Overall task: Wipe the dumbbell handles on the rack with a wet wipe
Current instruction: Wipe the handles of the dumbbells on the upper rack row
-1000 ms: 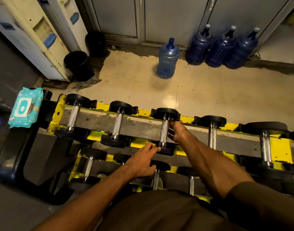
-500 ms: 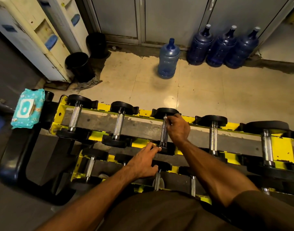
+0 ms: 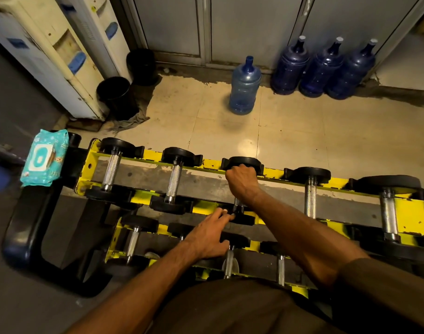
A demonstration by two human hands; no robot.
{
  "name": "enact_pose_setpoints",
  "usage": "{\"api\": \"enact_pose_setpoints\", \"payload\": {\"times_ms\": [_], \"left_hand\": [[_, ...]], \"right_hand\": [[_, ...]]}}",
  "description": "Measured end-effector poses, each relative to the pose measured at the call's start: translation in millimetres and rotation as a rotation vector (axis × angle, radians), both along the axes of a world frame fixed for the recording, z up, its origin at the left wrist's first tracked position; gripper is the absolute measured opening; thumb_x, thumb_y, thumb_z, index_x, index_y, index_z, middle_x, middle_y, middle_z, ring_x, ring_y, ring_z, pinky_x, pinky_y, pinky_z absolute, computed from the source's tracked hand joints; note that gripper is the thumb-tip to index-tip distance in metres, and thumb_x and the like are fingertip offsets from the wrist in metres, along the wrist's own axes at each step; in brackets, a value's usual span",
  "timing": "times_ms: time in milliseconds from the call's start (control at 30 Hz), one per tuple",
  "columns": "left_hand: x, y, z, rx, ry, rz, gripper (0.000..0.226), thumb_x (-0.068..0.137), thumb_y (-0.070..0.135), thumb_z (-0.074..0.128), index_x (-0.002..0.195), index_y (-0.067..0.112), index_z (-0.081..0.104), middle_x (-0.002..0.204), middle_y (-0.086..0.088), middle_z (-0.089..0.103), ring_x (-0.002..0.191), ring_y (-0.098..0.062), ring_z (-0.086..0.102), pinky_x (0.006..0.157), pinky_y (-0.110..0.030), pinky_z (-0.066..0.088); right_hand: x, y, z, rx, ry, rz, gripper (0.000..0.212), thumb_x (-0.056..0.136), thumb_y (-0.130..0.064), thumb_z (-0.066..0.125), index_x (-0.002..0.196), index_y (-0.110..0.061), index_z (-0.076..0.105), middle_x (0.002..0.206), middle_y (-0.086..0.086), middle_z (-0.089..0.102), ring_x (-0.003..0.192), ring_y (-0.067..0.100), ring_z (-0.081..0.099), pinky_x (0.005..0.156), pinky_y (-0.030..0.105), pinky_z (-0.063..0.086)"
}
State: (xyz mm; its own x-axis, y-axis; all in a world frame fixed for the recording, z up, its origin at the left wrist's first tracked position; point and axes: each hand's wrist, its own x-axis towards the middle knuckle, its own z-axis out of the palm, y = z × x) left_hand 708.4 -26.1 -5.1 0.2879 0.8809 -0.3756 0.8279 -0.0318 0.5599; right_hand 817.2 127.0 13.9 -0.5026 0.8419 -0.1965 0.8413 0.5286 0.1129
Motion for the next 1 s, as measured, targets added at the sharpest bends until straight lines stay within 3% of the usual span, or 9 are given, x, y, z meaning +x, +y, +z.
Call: {"api": "enact_pose_setpoints", "payload": {"times_ms": [133, 267, 367, 467, 567, 667, 833, 933, 1000], "left_hand": [[-2, 1, -1, 0.028, -0.027, -0.003, 0.076, 0.087, 0.029, 0.067, 0.154, 0.025, 0.032, 0.152, 0.005, 0.026, 0.139, -0.015, 0.036, 0.111, -0.035, 0.044], [-2, 5, 0, 0.057, -0.04, -0.008, 0.071, 0.087, 0.027, 0.067, 0.151, 0.023, 0.036, 0.144, 0.006, 0.032, 0.133, -0.012, 0.04, 0.109, -0.032, 0.045], [-3, 8, 0, 0.052, -0.03, -0.017, 0.069, 0.088, 0.028, 0.067, 0.15, 0.024, 0.037, 0.144, 0.005, 0.032, 0.131, -0.012, 0.041, 0.106, -0.031, 0.046], [-4, 8, 0, 0.049, -0.031, -0.02, 0.07, 0.087, 0.028, 0.067, 0.151, 0.024, 0.036, 0.144, 0.006, 0.032, 0.13, -0.012, 0.042, 0.104, -0.031, 0.048], [-3, 6, 1, 0.047, -0.029, -0.019, 0.072, 0.087, 0.029, 0.066, 0.151, 0.023, 0.035, 0.144, 0.006, 0.03, 0.13, -0.012, 0.042, 0.104, -0.031, 0.049], [-1, 6, 2, 0.056, -0.039, -0.013, 0.072, 0.087, 0.028, 0.067, 0.151, 0.022, 0.036, 0.143, 0.006, 0.03, 0.131, -0.013, 0.041, 0.106, -0.032, 0.048], [-3, 9, 3, 0.076, -0.019, -0.064, 0.073, 0.087, 0.028, 0.066, 0.152, 0.021, 0.034, 0.143, 0.004, 0.031, 0.132, -0.012, 0.039, 0.107, -0.03, 0.045], [-5, 9, 4, 0.086, -0.016, -0.077, 0.072, 0.087, 0.028, 0.066, 0.152, 0.02, 0.035, 0.143, 0.003, 0.032, 0.131, -0.013, 0.039, 0.107, -0.03, 0.045], [-5, 8, 4, 0.088, -0.019, -0.069, 0.071, 0.087, 0.028, 0.066, 0.151, 0.02, 0.036, 0.142, 0.003, 0.033, 0.131, -0.012, 0.04, 0.107, -0.03, 0.046]], "right_hand": [[41, -5, -22, 0.14, 0.354, -0.146, 0.014, 0.088, -0.018, 0.068, 0.101, -0.016, 0.071, 0.099, 0.004, 0.069, 0.091, 0.022, 0.059, 0.069, 0.031, 0.044], [71, -19, -47, -0.35, 1.082, -0.855, 0.005, 0.09, -0.015, 0.07, 0.094, -0.016, 0.071, 0.092, -0.001, 0.07, 0.083, 0.016, 0.068, 0.062, 0.021, 0.049], [75, -25, -63, -0.696, 1.168, -1.078, 0.015, 0.09, -0.002, 0.065, 0.102, -0.01, 0.071, 0.099, 0.008, 0.07, 0.085, 0.017, 0.067, 0.06, 0.022, 0.052], [67, -13, -71, -0.717, 1.333, -1.274, 0.019, 0.085, 0.004, 0.069, 0.101, -0.007, 0.072, 0.096, 0.011, 0.07, 0.082, 0.021, 0.068, 0.064, 0.03, 0.057], [54, 3, -67, -0.63, 1.641, -1.409, 0.022, 0.086, 0.004, 0.069, 0.104, -0.008, 0.069, 0.102, 0.012, 0.069, 0.092, 0.025, 0.069, 0.081, 0.038, 0.061], [55, 2, -63, -0.722, 1.637, -1.361, 0.027, 0.088, 0.0, 0.067, 0.114, -0.005, 0.066, 0.106, 0.012, 0.069, 0.098, 0.025, 0.069, 0.084, 0.037, 0.06], [80, 4, -52, -1.034, 1.177, -1.183, 0.017, 0.088, 0.006, 0.055, 0.098, 0.004, 0.068, 0.089, 0.015, 0.064, 0.069, 0.019, 0.061, 0.061, 0.029, 0.053], [71, 22, -46, -0.946, 1.375, -1.227, 0.021, 0.087, 0.014, 0.047, 0.092, 0.004, 0.064, 0.08, 0.012, 0.057, 0.065, 0.019, 0.055, 0.065, 0.032, 0.055], [61, 27, -49, -0.91, 1.509, -1.288, 0.025, 0.093, 0.008, 0.041, 0.101, 0.001, 0.063, 0.078, 0.01, 0.054, 0.068, 0.019, 0.052, 0.069, 0.034, 0.054]]}}
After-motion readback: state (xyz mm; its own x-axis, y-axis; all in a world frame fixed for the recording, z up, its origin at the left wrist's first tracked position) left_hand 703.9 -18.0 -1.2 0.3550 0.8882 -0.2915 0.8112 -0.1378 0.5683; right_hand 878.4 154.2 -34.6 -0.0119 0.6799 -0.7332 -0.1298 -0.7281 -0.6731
